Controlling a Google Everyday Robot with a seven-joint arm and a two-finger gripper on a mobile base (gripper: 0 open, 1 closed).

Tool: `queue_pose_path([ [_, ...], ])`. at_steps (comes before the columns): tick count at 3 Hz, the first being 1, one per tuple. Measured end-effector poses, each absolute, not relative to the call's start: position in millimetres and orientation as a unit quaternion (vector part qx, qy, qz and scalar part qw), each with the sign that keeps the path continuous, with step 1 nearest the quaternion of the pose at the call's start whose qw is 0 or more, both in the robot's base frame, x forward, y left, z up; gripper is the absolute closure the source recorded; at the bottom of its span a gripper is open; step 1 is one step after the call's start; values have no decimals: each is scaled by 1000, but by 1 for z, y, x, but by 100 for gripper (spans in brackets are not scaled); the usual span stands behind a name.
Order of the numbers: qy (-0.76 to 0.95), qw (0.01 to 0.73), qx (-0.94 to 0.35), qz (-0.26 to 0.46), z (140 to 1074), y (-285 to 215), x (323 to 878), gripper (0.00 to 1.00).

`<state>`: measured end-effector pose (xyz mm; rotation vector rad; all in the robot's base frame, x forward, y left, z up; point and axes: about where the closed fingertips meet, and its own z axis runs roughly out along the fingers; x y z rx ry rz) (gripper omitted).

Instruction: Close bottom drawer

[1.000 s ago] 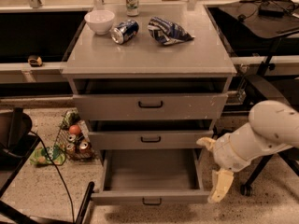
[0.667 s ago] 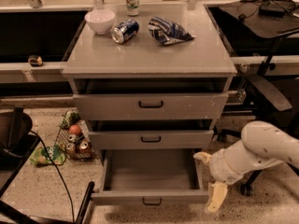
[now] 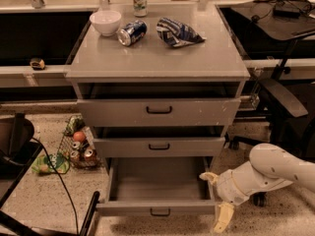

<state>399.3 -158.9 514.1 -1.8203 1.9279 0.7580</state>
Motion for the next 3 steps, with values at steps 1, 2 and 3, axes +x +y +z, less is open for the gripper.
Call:
queue_pose_path([
  [1,691,175,-651,262,489,-159,401,0],
  [2,689,161,-659,255,433,-163,411,0],
  [3,691,156,-651,274,361,-168,409,0],
])
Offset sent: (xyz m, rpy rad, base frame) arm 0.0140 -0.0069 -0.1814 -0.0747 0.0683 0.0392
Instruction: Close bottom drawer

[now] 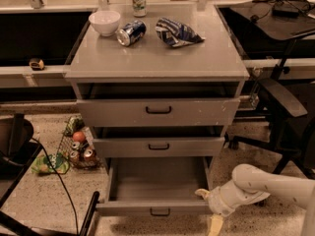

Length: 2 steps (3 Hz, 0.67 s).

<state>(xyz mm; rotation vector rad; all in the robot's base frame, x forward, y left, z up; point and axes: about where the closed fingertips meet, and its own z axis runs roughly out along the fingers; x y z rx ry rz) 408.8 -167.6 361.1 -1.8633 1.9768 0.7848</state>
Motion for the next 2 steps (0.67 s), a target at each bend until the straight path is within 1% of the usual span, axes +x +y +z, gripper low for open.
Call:
queue_pose_path([
  [1,694,161,-637,294,306,-170,399,18],
  [2,698,162,-624,313,261,-169,386,42],
])
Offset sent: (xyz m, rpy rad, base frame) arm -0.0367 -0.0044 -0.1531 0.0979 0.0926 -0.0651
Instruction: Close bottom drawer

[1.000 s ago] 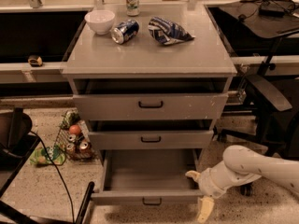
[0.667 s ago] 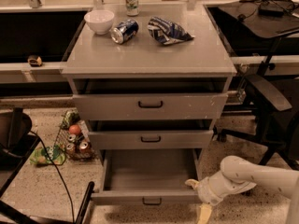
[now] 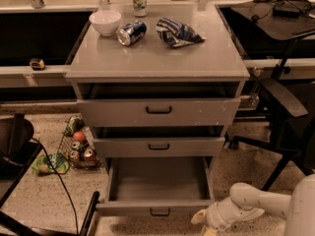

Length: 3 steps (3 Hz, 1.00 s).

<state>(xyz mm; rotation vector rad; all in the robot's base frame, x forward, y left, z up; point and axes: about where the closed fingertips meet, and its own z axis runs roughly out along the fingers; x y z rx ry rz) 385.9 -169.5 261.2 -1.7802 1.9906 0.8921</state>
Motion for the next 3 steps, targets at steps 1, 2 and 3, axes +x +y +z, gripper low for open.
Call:
queue_pose_path([
  [1,696,157,-609,346,218,-161,378,65],
  [2,698,158,-604,351,207,-159,377,87],
  [3,708,163,-607,322,199,-163,381,100],
])
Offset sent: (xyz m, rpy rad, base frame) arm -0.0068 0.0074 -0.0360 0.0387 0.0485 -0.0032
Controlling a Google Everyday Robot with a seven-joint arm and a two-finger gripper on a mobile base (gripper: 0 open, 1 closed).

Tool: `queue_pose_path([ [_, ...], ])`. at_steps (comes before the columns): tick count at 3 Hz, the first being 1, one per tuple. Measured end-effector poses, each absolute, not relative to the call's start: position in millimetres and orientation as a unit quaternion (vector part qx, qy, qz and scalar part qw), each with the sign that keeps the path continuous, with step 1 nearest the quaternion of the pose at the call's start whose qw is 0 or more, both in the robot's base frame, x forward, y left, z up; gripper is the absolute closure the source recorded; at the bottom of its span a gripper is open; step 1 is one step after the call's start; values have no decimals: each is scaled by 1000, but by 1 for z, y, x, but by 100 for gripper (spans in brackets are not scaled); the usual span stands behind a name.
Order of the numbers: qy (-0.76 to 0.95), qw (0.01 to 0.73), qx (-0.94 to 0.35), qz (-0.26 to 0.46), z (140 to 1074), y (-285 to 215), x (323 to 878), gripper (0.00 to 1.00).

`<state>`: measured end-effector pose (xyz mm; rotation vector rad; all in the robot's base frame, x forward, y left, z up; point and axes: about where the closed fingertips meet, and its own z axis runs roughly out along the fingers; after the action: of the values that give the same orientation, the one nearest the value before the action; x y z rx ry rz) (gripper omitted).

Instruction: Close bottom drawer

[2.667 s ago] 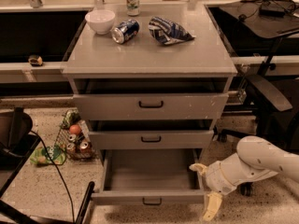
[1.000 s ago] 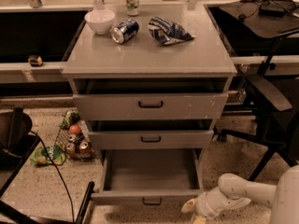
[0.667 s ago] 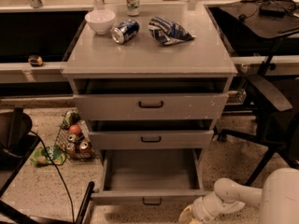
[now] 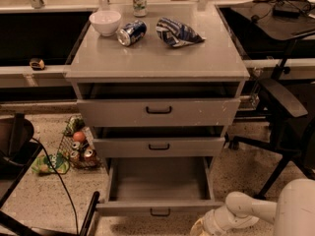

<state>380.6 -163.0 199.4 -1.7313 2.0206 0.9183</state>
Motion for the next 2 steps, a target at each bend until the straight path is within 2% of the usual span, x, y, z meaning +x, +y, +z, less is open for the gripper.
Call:
queue_pose_path([
  [2,704,167,-665,186,175,-193,427,100],
])
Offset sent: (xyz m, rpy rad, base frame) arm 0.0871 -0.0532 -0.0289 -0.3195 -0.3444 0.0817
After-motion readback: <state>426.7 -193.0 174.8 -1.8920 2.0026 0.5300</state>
